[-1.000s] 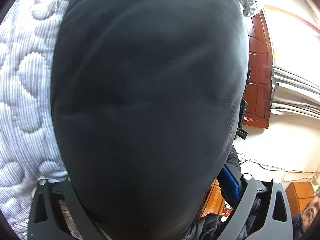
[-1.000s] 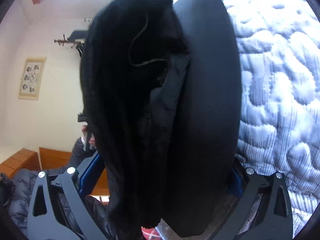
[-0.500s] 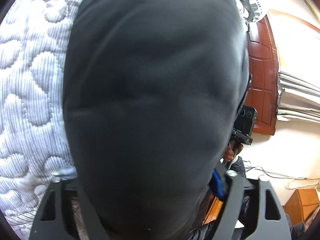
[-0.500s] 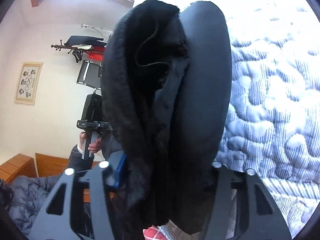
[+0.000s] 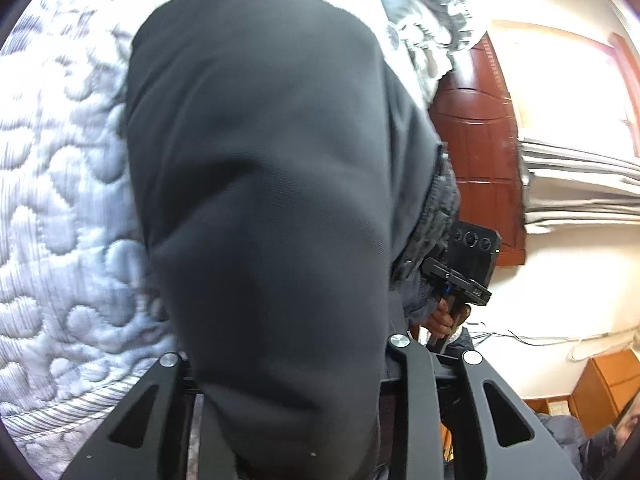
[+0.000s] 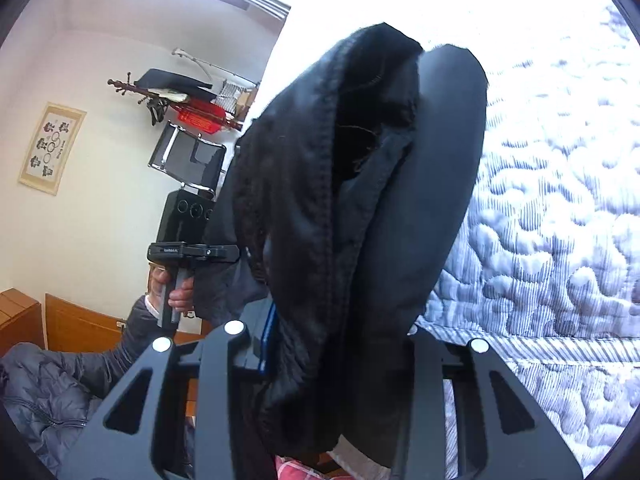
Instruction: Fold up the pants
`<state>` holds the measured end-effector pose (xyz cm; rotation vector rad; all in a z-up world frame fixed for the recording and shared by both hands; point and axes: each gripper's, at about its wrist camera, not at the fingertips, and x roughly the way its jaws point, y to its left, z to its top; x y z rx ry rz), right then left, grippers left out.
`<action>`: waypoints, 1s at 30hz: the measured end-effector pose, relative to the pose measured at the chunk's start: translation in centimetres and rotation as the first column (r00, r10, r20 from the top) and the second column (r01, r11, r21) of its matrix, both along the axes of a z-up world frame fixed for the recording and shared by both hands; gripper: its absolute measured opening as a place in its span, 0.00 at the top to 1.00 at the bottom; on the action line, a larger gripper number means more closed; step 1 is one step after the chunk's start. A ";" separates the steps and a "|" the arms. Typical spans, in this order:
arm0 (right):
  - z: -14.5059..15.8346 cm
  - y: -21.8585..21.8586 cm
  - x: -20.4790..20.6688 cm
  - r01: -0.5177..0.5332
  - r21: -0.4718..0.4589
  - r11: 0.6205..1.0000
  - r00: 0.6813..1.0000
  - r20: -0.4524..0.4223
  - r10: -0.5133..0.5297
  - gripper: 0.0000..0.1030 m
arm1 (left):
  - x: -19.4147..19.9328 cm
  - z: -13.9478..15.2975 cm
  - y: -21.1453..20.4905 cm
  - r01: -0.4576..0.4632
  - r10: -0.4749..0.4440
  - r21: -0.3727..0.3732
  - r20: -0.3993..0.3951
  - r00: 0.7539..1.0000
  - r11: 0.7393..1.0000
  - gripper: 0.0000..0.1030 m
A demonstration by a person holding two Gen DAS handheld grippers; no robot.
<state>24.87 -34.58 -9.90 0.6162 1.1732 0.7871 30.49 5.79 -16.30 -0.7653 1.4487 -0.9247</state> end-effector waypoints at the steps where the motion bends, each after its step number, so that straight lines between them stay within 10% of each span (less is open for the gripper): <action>1: 0.4 0.0 -0.1 0.005 -0.002 1.000 1.000 0.006 -0.005 0.66 | 0.0 0.3 0.2 -0.005 0.005 -0.013 0.010 1.000 1.000 0.71; 18: 6.3 0.6 7.7 -0.031 -0.035 0.999 0.988 0.147 0.035 0.66 | 4.6 8.8 0.1 -0.077 0.089 -0.061 0.225 0.970 0.995 0.69; 30: 0.6 2.4 20.2 -0.047 -0.030 0.998 0.998 0.032 0.048 0.66 | 15.1 4.0 1.2 -0.140 0.126 0.049 0.215 0.968 0.989 0.64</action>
